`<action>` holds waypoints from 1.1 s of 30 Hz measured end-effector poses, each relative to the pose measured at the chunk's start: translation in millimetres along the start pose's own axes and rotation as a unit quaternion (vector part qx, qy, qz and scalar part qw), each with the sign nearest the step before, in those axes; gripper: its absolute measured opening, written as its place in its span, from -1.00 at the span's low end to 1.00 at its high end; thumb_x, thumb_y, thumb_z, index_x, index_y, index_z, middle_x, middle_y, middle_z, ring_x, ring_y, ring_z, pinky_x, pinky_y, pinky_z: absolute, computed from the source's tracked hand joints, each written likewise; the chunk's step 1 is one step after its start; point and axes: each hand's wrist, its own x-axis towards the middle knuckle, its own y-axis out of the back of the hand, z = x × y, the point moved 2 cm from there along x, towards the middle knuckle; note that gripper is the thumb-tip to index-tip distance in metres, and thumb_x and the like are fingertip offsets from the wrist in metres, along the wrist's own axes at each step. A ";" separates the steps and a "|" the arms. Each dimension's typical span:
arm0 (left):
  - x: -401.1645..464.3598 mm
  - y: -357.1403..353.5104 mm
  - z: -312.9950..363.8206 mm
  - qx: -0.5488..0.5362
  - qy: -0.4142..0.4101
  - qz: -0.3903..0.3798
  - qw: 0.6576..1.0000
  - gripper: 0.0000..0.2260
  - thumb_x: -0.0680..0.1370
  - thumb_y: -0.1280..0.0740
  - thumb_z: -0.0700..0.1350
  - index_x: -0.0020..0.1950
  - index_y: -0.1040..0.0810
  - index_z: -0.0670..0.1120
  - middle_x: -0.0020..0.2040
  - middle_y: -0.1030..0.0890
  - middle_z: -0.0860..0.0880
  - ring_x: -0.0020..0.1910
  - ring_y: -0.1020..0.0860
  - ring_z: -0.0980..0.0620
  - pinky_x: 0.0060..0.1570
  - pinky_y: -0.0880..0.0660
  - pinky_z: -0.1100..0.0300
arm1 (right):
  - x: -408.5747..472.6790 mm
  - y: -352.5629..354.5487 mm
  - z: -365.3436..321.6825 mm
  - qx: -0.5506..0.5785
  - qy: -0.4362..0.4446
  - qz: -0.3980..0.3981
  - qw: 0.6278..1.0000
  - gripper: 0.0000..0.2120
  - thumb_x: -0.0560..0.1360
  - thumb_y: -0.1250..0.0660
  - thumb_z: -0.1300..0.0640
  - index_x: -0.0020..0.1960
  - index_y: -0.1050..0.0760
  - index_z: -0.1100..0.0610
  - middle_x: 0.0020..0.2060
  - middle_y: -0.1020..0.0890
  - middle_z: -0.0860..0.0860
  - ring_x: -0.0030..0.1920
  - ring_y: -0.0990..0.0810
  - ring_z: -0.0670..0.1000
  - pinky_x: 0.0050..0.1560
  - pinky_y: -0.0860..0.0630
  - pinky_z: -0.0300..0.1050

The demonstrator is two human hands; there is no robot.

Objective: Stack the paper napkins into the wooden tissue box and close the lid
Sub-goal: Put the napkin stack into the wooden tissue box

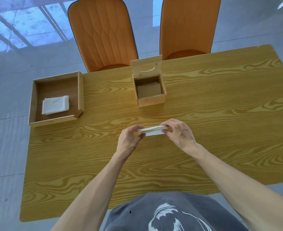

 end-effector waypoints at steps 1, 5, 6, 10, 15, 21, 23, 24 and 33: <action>0.1 -0.4 0.8 0.003 -0.010 0.009 1.000 -0.80 0.47 -0.51 -0.13 0.07 -0.70 0.05 0.04 -0.71 0.08 0.04 -0.60 0.17 0.03 -0.51 0.16 | -0.5 0.6 0.6 0.005 0.001 0.008 1.000 -0.79 0.51 -0.42 0.17 0.14 -0.63 0.05 0.05 -0.68 -0.04 0.05 -0.63 -0.01 0.06 -0.52 -0.15; -1.4 -2.1 2.2 0.015 -0.034 0.017 0.999 -0.79 0.46 -0.52 -0.15 0.06 -0.70 0.05 0.03 -0.71 0.09 0.01 -0.60 0.16 -0.03 -0.49 0.19 | -1.3 0.0 1.1 0.007 0.006 0.012 1.000 -0.81 0.50 -0.44 0.16 0.11 -0.65 0.04 0.04 -0.69 -0.05 0.02 -0.64 -0.03 0.02 -0.53 -0.17; -1.9 -2.7 1.5 0.015 -0.027 0.011 0.999 -0.80 0.46 -0.52 -0.16 0.06 -0.70 0.04 0.02 -0.71 0.09 -0.01 -0.60 0.14 -0.05 -0.48 0.18 | -1.2 -1.1 1.7 0.004 0.003 0.004 1.000 -0.81 0.50 -0.44 0.15 0.11 -0.65 0.04 0.05 -0.69 -0.05 0.03 -0.64 -0.03 0.02 -0.53 -0.17; -1.1 -1.8 1.0 -0.010 0.005 0.009 1.000 -0.84 0.49 -0.50 -0.13 0.06 -0.71 0.01 -0.06 -0.69 0.11 0.00 -0.63 0.12 -0.10 -0.47 0.28 | 1.4 -2.1 3.1 0.020 -0.005 -0.004 1.000 -0.79 0.51 -0.44 0.13 0.14 -0.64 0.06 0.06 -0.70 -0.03 0.01 -0.65 -0.01 0.04 -0.53 -0.19; 13.7 14.3 20.4 -0.097 0.009 0.036 0.995 -0.80 0.50 -0.50 -0.12 0.11 -0.66 -0.08 -0.07 -0.71 0.04 -0.03 -0.68 0.11 -0.02 -0.61 0.25 | 18.8 14.4 -0.7 0.088 -0.034 0.017 0.995 -0.77 0.51 -0.43 0.10 0.14 -0.63 0.14 -0.05 -0.72 0.05 -0.09 -0.68 0.03 -0.01 -0.62 0.01; 44.1 42.7 73.5 -0.119 -0.016 0.092 0.989 -0.69 0.55 -0.43 0.02 0.23 -0.60 -0.10 -0.01 -0.67 0.02 -0.02 -0.66 0.08 -0.04 -0.66 0.12 | 63.0 56.4 -22.6 0.199 -0.090 0.089 0.972 -0.62 0.52 -0.43 0.02 0.27 -0.55 0.16 -0.01 -0.71 0.05 -0.09 -0.66 -0.05 -0.06 -0.60 -0.22; 58.8 49.2 86.6 -0.088 0.000 0.118 0.989 -0.71 0.57 -0.40 0.04 0.19 -0.63 -0.11 0.00 -0.68 0.03 0.00 -0.65 0.03 0.04 -0.63 0.01 | 79.6 65.3 -29.5 0.211 -0.109 0.101 0.966 -0.59 0.51 -0.44 0.01 0.30 -0.51 0.13 -0.04 -0.70 0.02 -0.10 -0.66 -0.04 -0.09 -0.59 -0.21; 66.3 51.9 92.1 -0.065 0.012 0.128 0.990 -0.71 0.57 -0.38 0.05 0.17 -0.65 -0.11 0.02 -0.69 0.02 0.01 -0.65 0.01 0.08 -0.61 -0.01 | 86.7 68.8 -32.6 0.214 -0.119 0.109 0.964 -0.59 0.51 -0.44 0.00 0.30 -0.50 0.12 -0.07 -0.70 0.00 -0.12 -0.66 -0.04 -0.11 -0.59 -0.21; 105.3 53.9 127.1 0.198 0.013 0.167 0.966 -0.81 0.61 -0.34 -0.04 0.17 -0.45 -0.04 -0.05 -0.70 -0.09 -0.07 -0.65 -0.19 -0.20 -0.46 0.04 | 128.8 70.0 -43.8 0.046 -0.179 0.129 0.974 -0.82 0.53 -0.39 0.07 0.08 -0.49 0.09 -0.10 -0.70 0.04 -0.15 -0.66 0.08 -0.15 -0.60 -0.04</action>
